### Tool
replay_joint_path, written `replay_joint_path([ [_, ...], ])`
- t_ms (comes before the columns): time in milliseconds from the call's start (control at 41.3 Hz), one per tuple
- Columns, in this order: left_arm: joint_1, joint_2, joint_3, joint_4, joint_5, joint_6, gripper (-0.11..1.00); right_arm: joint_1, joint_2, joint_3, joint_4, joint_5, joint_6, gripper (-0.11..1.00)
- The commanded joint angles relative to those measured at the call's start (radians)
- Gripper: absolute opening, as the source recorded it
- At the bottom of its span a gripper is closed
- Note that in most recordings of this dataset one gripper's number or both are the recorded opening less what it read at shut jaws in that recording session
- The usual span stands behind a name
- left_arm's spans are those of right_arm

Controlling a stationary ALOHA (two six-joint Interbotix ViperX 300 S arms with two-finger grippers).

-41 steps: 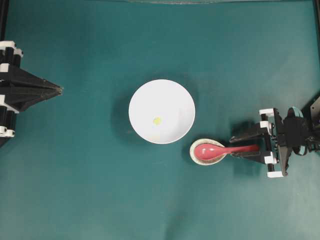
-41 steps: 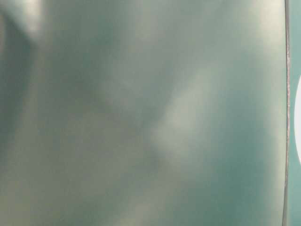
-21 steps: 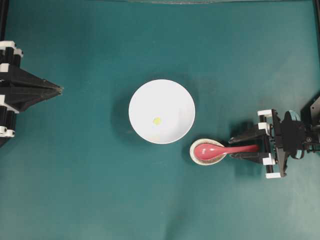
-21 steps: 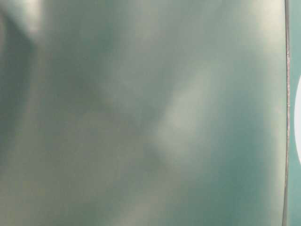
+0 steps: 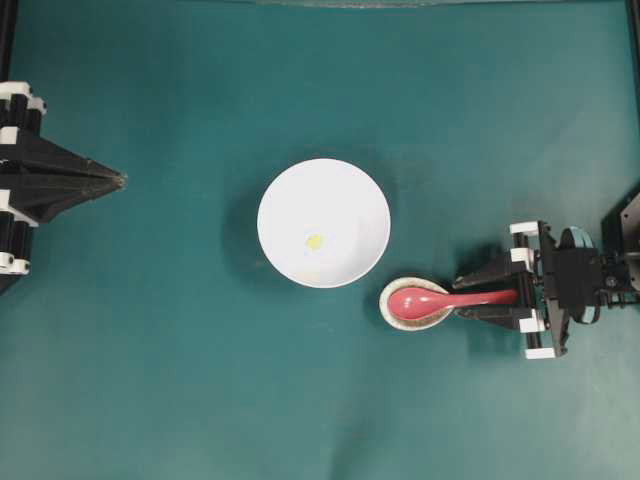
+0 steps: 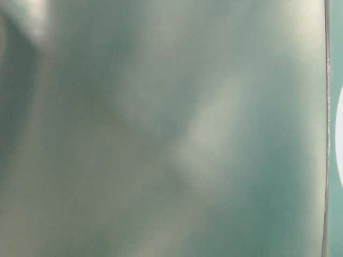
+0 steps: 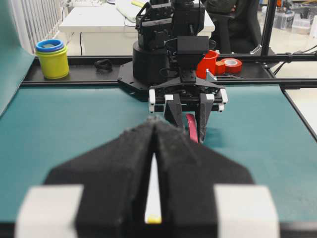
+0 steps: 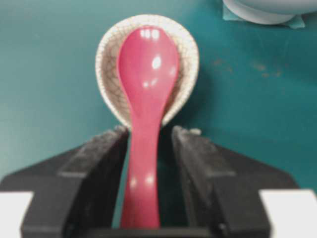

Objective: Scoop the yellow hexagonal prism block from the bowl with a spoon using the right arm.
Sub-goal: 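Close the right gripper on the red spoon handle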

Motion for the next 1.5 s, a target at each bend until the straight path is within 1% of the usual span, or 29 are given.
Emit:
replay_joint_path([
  [0, 0.002, 0.009, -0.012, 0.003, -0.006, 0.0, -0.01, 0.003, -0.011, -0.008, 0.008, -0.002, -0.003, 0.48],
  [194, 0.0, 0.009, -0.012, 0.003, -0.006, 0.0, -0.01, 0.003, -0.011, -0.011, 0.009, -0.002, -0.015, 0.42],
  [581, 0.002, 0.009, -0.012, 0.003, -0.002, 0.0, -0.01, 0.003, -0.02, -0.012, 0.008, 0.0, -0.025, 0.42],
  [799, 0.002, 0.009, -0.012, 0.003, 0.003, 0.0, -0.01, 0.005, -0.038, -0.006, 0.008, 0.0, -0.043, 0.42],
  [1138, 0.0, 0.009, -0.012, 0.003, 0.003, 0.0, -0.01, 0.008, -0.044, -0.012, 0.006, 0.043, -0.046, 0.41],
  [1235, 0.0, 0.011, -0.012, 0.003, 0.003, 0.0, -0.01, 0.008, -0.044, -0.014, 0.006, 0.044, -0.048, 0.38],
  [1404, 0.002, 0.011, -0.012, 0.003, 0.003, -0.002, -0.01, 0.008, -0.066, -0.011, 0.006, 0.046, -0.048, 0.28],
  [1477, 0.002, 0.011, -0.012, 0.003, 0.003, -0.002, -0.01, 0.009, -0.078, -0.006, 0.006, 0.046, -0.048, 0.26],
])
